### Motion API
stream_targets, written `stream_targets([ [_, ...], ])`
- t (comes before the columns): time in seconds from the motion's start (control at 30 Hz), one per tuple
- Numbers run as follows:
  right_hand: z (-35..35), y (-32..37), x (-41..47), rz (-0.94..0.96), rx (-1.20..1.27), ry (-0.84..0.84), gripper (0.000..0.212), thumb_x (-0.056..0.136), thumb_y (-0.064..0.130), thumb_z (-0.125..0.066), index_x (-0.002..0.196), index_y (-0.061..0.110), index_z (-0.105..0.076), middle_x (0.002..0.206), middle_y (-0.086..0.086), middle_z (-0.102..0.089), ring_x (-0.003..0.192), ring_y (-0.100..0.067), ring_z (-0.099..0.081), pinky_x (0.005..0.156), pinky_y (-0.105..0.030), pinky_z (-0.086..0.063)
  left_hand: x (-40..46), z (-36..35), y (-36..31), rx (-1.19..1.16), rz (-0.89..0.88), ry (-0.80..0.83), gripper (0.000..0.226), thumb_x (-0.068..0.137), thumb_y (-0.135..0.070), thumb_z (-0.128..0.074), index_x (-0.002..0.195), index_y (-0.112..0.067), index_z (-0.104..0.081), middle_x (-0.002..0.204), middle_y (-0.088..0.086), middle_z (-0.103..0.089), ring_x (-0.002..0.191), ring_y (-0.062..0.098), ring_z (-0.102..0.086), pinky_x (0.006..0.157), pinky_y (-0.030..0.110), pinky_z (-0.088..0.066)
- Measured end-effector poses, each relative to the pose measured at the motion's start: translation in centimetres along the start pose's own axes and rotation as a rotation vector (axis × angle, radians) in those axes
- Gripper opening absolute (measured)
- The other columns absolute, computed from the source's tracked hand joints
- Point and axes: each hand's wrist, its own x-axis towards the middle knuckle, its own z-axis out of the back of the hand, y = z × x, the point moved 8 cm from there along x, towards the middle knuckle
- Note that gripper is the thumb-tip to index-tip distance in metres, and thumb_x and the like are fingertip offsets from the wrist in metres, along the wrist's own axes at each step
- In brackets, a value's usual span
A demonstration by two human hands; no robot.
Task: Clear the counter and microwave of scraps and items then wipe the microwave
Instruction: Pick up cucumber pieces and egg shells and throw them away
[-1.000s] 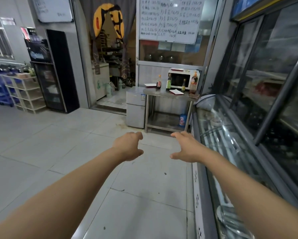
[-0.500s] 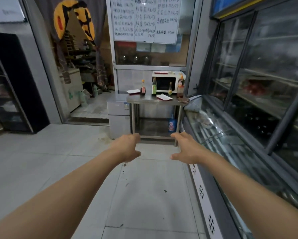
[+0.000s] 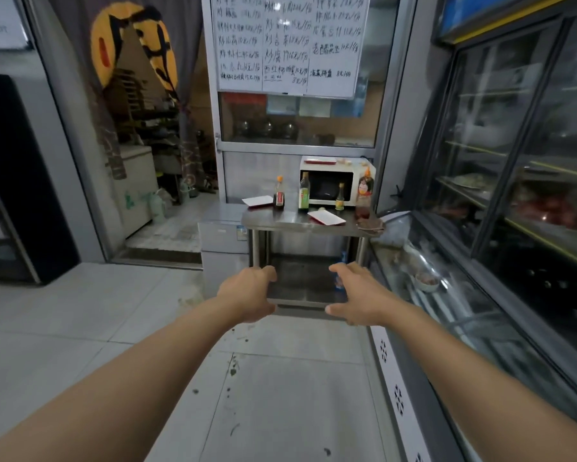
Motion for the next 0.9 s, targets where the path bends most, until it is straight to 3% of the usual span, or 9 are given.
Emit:
stream_targets([
  [0.63, 3.9, -6.9, 31.7, -0.168, -0.028, -0.065, 0.081, 0.079, 0.040, -0.069, 0.144, 0.023, -0.023, 0.148, -0.006, -0.026, 0.137, -0.025, -0.027, 0.111, -0.042, -0.032, 34.5, 1.2, 8.0, -0.055, -0.133, 0.039, 0.053, 0.080, -0.030, -0.070, 0.127, -0.023, -0.047, 0.125, 0.003, -0.055, 0.111, 0.021, -0.055, 0.094, 0.040, -0.049],
  [0.9, 4.4, -9.4, 43.2, -0.247, 0.026, -0.106, 0.078, 0.079, 0.039, -0.070, 0.142, 0.025, -0.027, 0.143, -0.004, -0.030, 0.132, -0.025, -0.033, 0.105, -0.039, -0.039, 47.6, 2.4, 11.2, -0.038, -0.213, 0.060, 0.047, 0.079, -0.031, -0.070, 0.120, -0.026, -0.048, 0.120, 0.002, -0.057, 0.106, 0.019, -0.056, 0.090, 0.041, -0.051],
])
